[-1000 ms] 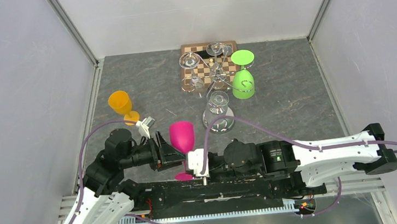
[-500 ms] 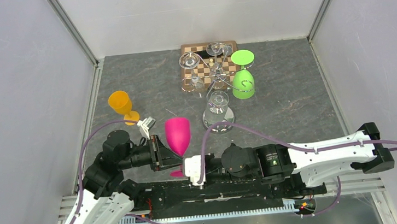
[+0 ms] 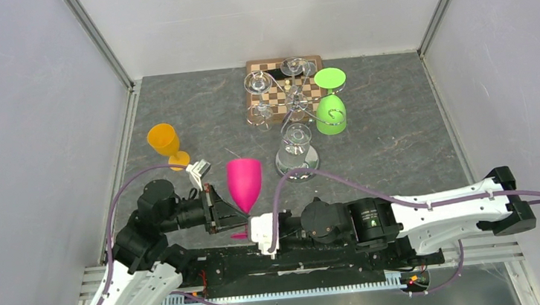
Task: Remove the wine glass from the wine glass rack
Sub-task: Place the wine glass at the center of the board.
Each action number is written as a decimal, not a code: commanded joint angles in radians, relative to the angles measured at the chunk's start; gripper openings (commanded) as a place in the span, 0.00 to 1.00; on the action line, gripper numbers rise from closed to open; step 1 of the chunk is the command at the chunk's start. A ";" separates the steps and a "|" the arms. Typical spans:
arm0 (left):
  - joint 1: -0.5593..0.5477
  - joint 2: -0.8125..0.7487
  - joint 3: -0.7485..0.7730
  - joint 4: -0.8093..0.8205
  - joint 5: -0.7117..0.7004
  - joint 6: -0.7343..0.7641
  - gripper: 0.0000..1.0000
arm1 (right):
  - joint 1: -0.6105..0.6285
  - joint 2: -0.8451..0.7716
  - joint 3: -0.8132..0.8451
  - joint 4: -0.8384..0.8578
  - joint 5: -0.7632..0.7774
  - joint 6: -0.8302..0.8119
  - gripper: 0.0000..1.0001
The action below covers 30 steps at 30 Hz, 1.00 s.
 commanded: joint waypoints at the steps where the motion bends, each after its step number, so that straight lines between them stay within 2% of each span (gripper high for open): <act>1: -0.005 -0.020 -0.005 0.028 0.053 0.012 0.02 | 0.003 -0.046 0.042 0.024 0.019 0.023 0.23; 7: -0.005 -0.025 0.020 -0.017 0.062 0.090 0.02 | 0.003 -0.090 0.048 -0.021 0.045 0.067 0.41; 13: -0.005 -0.001 0.070 -0.125 0.096 0.232 0.02 | 0.003 -0.146 0.078 -0.083 0.152 0.128 0.48; 19: -0.005 -0.003 0.131 -0.244 0.101 0.414 0.02 | -0.030 -0.125 0.236 -0.247 0.179 0.234 0.53; 24: -0.005 -0.010 0.149 -0.273 0.134 0.510 0.02 | -0.218 -0.078 0.350 -0.338 -0.069 0.330 0.53; 30: -0.005 -0.073 0.176 -0.212 0.219 0.580 0.02 | -0.401 -0.026 0.433 -0.350 -0.402 0.386 0.56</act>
